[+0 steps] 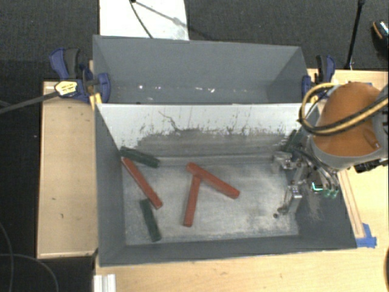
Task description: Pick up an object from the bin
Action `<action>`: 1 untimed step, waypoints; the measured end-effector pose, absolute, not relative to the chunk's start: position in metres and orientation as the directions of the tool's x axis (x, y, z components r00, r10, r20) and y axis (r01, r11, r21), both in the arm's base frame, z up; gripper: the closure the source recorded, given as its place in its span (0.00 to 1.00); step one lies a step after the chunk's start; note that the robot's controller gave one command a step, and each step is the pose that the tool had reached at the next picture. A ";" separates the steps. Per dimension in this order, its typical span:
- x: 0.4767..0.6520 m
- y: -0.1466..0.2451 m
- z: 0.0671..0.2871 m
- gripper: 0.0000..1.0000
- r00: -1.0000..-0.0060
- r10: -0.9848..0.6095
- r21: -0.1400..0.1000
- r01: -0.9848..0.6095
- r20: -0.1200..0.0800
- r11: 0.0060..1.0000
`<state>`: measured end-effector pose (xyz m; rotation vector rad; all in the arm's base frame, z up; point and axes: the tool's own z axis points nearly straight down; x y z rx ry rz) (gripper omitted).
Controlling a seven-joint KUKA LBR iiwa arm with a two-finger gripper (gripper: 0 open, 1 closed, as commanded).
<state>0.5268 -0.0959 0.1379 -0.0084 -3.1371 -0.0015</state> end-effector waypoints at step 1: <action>0.571 -0.019 0.074 0.00 -0.964 -0.265 0.003 -0.265 -0.003 0.964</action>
Offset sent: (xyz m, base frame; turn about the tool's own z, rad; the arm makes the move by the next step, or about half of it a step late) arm 0.0439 0.0733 -0.0627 -0.2716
